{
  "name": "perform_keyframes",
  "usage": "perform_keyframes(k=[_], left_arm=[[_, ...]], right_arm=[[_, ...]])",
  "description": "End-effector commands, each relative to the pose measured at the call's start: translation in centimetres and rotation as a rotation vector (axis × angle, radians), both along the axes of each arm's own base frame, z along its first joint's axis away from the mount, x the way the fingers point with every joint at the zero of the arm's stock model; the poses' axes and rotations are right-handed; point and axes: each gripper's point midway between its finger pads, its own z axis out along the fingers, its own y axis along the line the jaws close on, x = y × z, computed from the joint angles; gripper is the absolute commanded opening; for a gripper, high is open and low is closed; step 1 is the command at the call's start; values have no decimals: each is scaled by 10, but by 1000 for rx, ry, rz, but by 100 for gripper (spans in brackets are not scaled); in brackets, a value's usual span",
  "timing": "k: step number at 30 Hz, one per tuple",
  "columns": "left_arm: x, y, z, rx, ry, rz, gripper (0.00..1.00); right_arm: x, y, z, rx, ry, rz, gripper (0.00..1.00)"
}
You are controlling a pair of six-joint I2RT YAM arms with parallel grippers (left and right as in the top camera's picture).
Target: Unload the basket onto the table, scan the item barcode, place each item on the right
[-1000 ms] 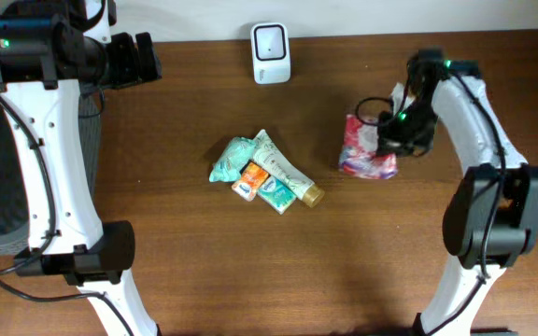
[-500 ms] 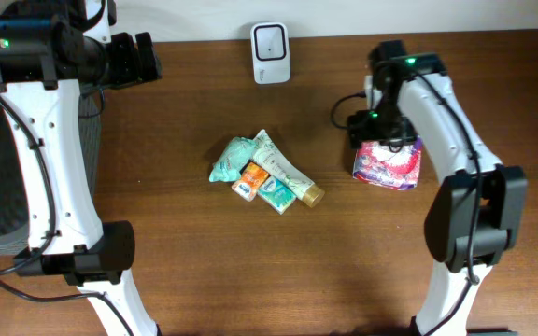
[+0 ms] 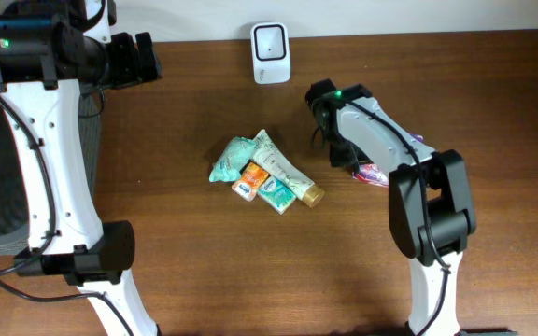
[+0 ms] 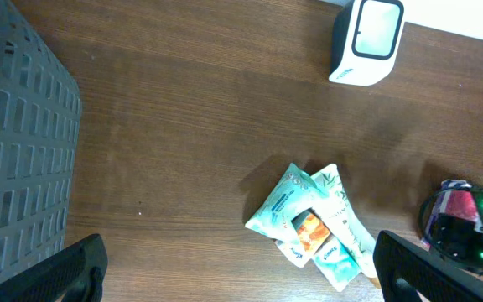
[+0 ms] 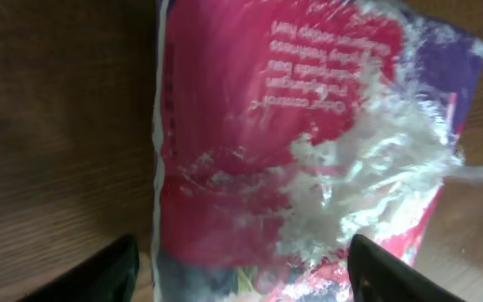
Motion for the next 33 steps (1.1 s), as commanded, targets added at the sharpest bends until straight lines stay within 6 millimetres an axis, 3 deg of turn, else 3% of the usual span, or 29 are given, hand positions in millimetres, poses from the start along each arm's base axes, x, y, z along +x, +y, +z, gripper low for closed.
perform_keyframes(k=[1,3,6,8,9,12,15,16,19,22,24,26,27,31,33], left_arm=[[-6,-2,14,-6,-39,-10,99],[-6,-2,14,-6,-39,-10,99],[-6,-2,14,-6,-39,-10,99],[-6,-2,14,-6,-39,-10,99],[-6,-2,14,-6,-39,-10,99],[-6,-2,14,-6,-39,-10,99],[-6,-2,14,-6,-39,-10,99],[-6,-2,14,-6,-39,-10,99],[-6,-2,14,-6,-39,-10,99],[-6,-2,14,-6,-39,-10,99],[-6,-2,14,-6,-39,-10,99],[-6,-2,14,-6,-39,-10,99],[-6,-2,14,-6,-39,-10,99],[-6,-2,14,-6,-39,-10,99],[-6,-2,14,-6,-39,-10,99]], right_arm=[[-4,-6,-19,-31,6,-19,46],[-6,-7,-24,-21,13,-21,4],[-5,8,-19,93,49,-8,4],[10,22,14,249,33,9,4],[21,41,41,439,12,70,4],[33,73,94,874,-35,166,4],[24,85,119,1301,-23,252,4],[19,83,117,1389,-18,244,4],[9,54,85,1506,-26,126,4],[1,0,50,1457,-66,-21,4],[0,-55,47,1376,-113,-146,29],[-4,-103,56,1264,-130,-225,43],[-7,-113,58,1227,-124,-226,56],[-12,-131,60,1117,-94,-240,71],[-16,-135,54,1064,-69,-238,71]])
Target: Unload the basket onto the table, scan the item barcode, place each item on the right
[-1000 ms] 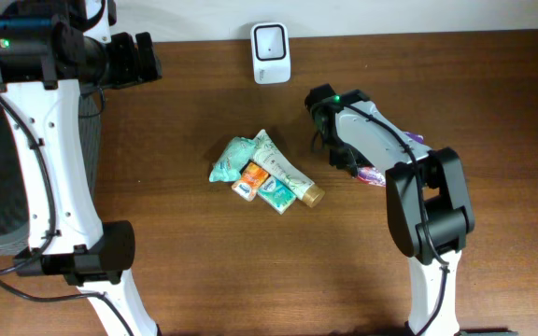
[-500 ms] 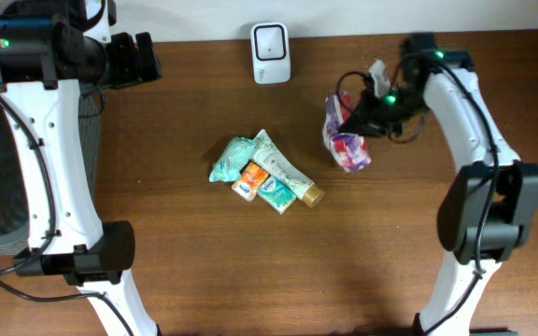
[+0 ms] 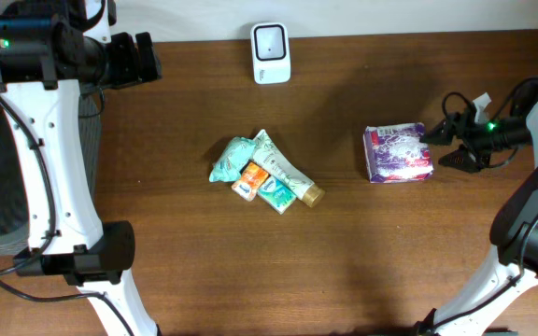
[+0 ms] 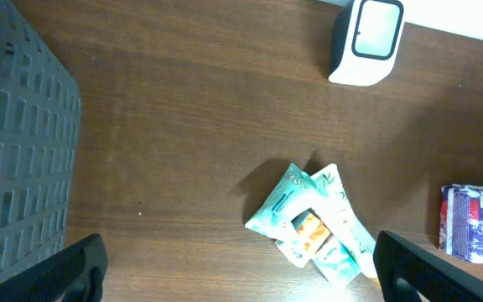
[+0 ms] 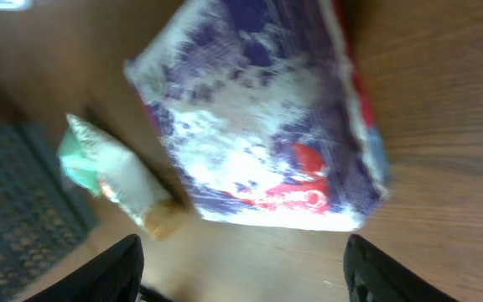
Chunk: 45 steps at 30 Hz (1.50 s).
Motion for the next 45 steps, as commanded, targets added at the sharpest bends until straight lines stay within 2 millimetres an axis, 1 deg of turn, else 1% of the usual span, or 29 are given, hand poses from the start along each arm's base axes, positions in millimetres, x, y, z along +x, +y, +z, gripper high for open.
perform_keyframes(k=[1,3,6,9,11,12,13,16,18,20,21,22,23,24,25,26,27,29,31,32,35,37,38,40,41,42,43,44,45], left_arm=[[-6,-2,14,-6,-39,-10,99],[-6,-2,14,-6,-39,-10,99],[-6,-2,14,-6,-39,-10,99],[-6,-2,14,-6,-39,-10,99],[-6,-2,14,-6,-39,-10,99],[-6,-2,14,-6,-39,-10,99],[-6,-2,14,-6,-39,-10,99],[-6,-2,14,-6,-39,-10,99],[-6,-2,14,-6,-39,-10,99],[-6,-2,14,-6,-39,-10,99],[-6,-2,14,-6,-39,-10,99],[-6,-2,14,-6,-39,-10,99],[-6,-2,14,-6,-39,-10,99],[-6,-2,14,-6,-39,-10,99],[-6,-2,14,-6,-39,-10,99],[-6,-2,14,-6,-39,-10,99],[-6,-2,14,-6,-39,-10,99],[-6,-2,14,-6,-39,-10,99],[-6,-2,14,-6,-39,-10,99],[-6,-2,14,-6,-39,-10,99],[-6,-2,14,-6,-39,-10,99],[-6,-2,14,-6,-39,-10,99],[-6,-2,14,-6,-39,-10,99],[-6,-2,14,-6,-39,-10,99],[-6,-2,14,-6,-39,-10,99],[-6,-2,14,-6,-39,-10,99],[-6,-2,14,-6,-39,-10,99],[-6,-2,14,-6,-39,-10,99],[-6,-2,14,-6,-39,-10,99]], right_arm=[[-6,-12,-7,-134,35,44,71],[-11,-22,-13,-204,67,56,71],[-11,-21,-21,-206,77,63,72],[-6,-13,-34,-197,68,81,72],[5,1,-35,-176,20,103,73],[8,4,-34,-170,5,107,76],[13,7,-35,-179,-11,115,76],[20,5,-45,-200,-21,124,79],[20,3,-55,-194,-8,122,79],[19,6,-70,-177,20,129,78],[18,9,-76,-163,32,136,74],[17,13,-81,-154,42,144,65],[17,18,-85,-150,51,156,54],[17,25,-87,-146,56,171,36],[19,34,-86,-129,47,185,12],[23,49,-81,-82,26,198,4],[27,68,-73,-14,-21,228,4],[37,95,-51,89,-112,267,4],[46,107,-26,127,-184,279,4],[52,112,-7,127,-235,290,4],[57,121,30,88,-331,325,4],[57,129,39,45,-351,354,4],[56,129,33,-17,-315,350,4],[54,123,15,-162,-222,320,4],[54,124,12,-201,-209,323,4],[55,128,9,-231,-203,333,4],[55,134,10,-226,-209,344,4],[55,149,18,-190,-233,362,4],[59,168,38,-135,-294,385,4]])
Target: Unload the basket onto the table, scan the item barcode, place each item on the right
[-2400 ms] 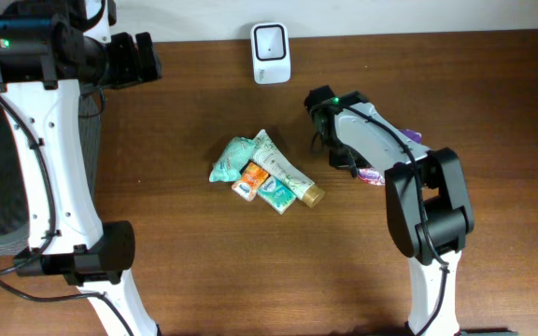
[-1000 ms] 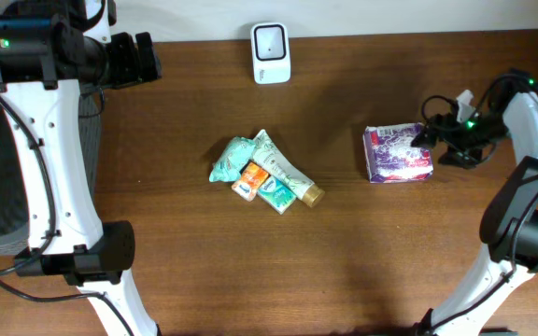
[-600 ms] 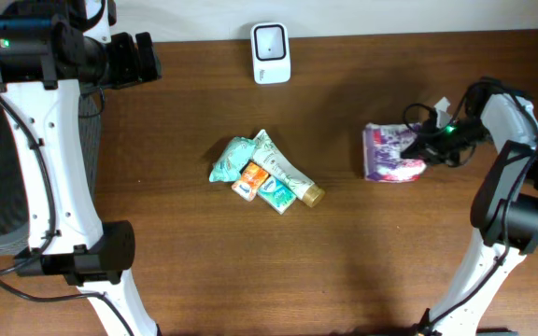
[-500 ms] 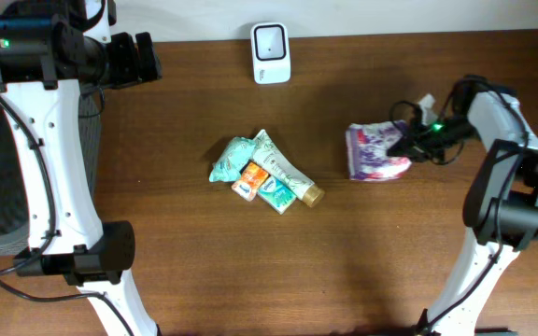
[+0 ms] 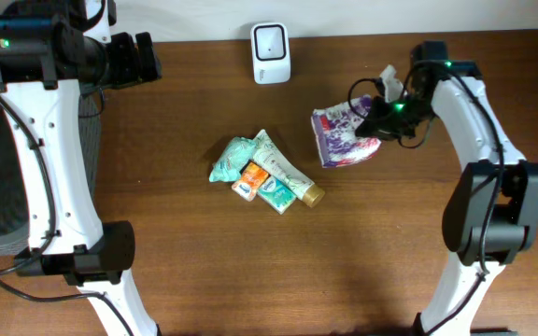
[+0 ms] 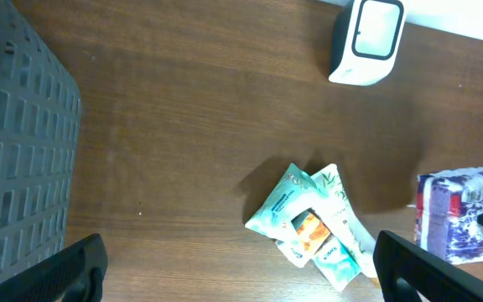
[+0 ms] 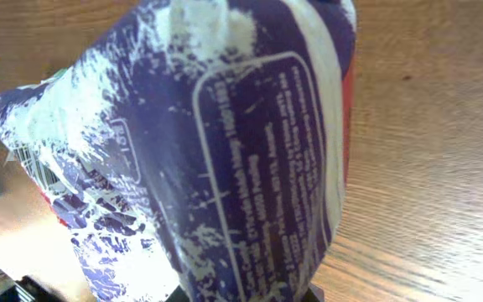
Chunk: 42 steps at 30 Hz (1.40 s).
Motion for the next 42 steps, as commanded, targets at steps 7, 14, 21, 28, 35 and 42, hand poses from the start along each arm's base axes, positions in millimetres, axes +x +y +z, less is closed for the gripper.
perform_keyframes(k=[7,14,21,28,35,42], left_arm=[[-6,-2,14,-6,-39,-10,99],[-6,-2,14,-6,-39,-10,99],[-6,-2,14,-6,-39,-10,99],[-6,-2,14,-6,-39,-10,99],[-6,-2,14,-6,-39,-10,99],[-6,-2,14,-6,-39,-10,99]], right_arm=[[18,81,164,129,-505,216,4],[19,81,168,118,-525,218,4],[28,83,160,11,-523,159,4],[16,-57,116,-743,-296,-314,4],[-23,-147,62,-1378,-89,-406,4],[-25,-98,-16,-1243,35,-236,51]])
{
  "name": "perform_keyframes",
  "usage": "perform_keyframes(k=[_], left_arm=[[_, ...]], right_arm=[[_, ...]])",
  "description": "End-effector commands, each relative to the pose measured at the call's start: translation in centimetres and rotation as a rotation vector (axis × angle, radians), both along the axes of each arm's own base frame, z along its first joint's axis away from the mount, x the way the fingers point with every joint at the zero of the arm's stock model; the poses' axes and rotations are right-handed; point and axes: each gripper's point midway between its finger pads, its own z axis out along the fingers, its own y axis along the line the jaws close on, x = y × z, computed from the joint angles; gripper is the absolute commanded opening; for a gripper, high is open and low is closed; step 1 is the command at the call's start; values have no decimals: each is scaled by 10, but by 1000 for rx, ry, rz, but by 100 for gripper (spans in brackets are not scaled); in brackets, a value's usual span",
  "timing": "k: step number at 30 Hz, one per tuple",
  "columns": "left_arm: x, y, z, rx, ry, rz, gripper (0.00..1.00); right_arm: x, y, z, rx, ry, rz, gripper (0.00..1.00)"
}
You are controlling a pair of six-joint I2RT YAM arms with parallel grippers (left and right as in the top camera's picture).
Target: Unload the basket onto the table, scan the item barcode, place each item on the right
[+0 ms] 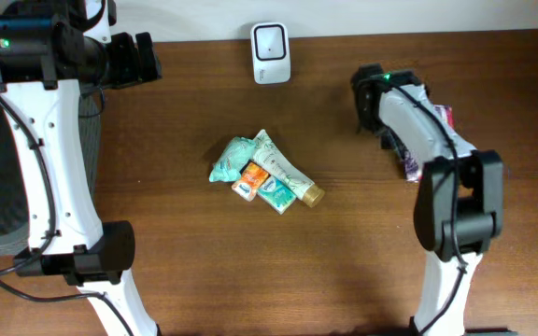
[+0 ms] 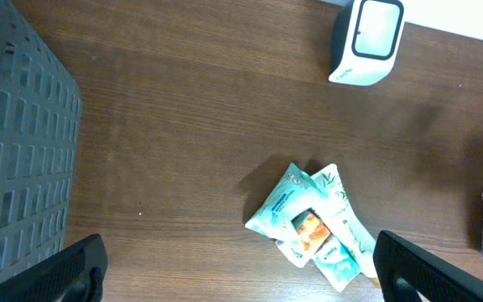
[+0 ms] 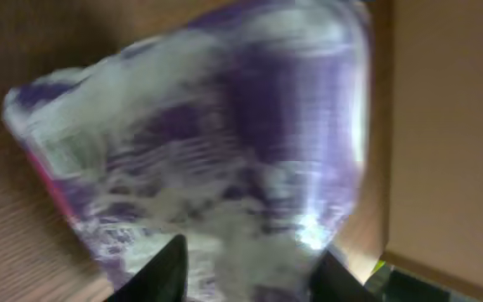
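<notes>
The purple and pink packet [image 3: 225, 143] fills the right wrist view, blurred, with my right gripper [image 3: 250, 260] shut on it. From overhead only its edges [image 1: 443, 118] show from under the right arm, at the right of the table; the left wrist view catches a strip of the packet. The white scanner [image 1: 271, 51] stands at the back edge, well to the left of the packet. My left gripper [image 2: 241, 268] hangs high at the far left, open and holding nothing.
A pile of green and orange sachets with a tube [image 1: 264, 173] lies mid-table. A dark mesh basket [image 2: 15, 143] stands off the left side. The right arm's links cross above the packet.
My right gripper, still shut on the packet, has gone from just right of the scanner's front to farther right. The packet now lies mostly under the arm. The left arm is unchanged.
First my right gripper stood open right over the packet on the table. Then it was open at the far right with the packet lying beside it. Later it was shut on the packet near the scanner, and now holds it farther right.
</notes>
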Motion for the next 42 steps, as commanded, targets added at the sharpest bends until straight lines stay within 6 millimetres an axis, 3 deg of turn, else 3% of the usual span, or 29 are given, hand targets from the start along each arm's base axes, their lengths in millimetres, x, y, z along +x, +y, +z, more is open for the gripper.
perform_keyframes(k=[1,2,4,6,8,10,11,12,18,20,22,27,28,29,30,31,33,36,38,42], left_arm=[[-6,-2,14,-6,-39,-10,99],[-6,-2,14,-6,-39,-10,99],[-6,-2,14,-6,-39,-10,99],[-6,-2,14,-6,-39,-10,99],[-6,-2,14,-6,-39,-10,99],[-6,-2,14,-6,-39,-10,99],[-6,-2,14,-6,-39,-10,99],[-6,-2,14,-6,-39,-10,99],[-6,-2,14,-6,-39,-10,99],[-6,-2,14,-6,-39,-10,99],[-6,-2,14,-6,-39,-10,99],[-6,-2,14,-6,-39,-10,99],[-6,-2,14,-6,-39,-10,99],[-6,-2,14,-6,-39,-10,99],[-6,-2,14,-6,-39,-10,99],[-6,-2,14,-6,-39,-10,99],[-6,-2,14,-6,-39,-10,99],[-6,-2,14,-6,-39,-10,99],[-6,-2,14,-6,-39,-10,99],[-6,-2,14,-6,-39,-10,99]], right_arm=[[6,46,-4,108,-25,54,70],[9,65,-5,158,-8,102,75],[14,122,-4,320,26,237,72],[20,173,10,452,-10,313,80],[29,187,35,477,-56,343,80],[38,177,65,487,-108,326,80],[43,154,80,493,-130,275,79],[43,137,79,536,-105,248,72],[15,79,39,1143,73,266,72],[8,54,16,1224,50,195,72],[8,49,-1,1325,-6,155,72],[0,73,-52,1497,-74,162,72],[-2,77,-63,1496,-80,142,68],[-3,79,-72,1496,-92,115,53],[-3,80,-78,1498,-101,80,17],[-2,82,-77,1506,-108,41,4],[5,84,-64,1537,-134,13,4],[40,101,-16,1605,-223,27,4],[70,123,17,1593,-285,120,4],[151,180,80,1561,-590,254,4]])
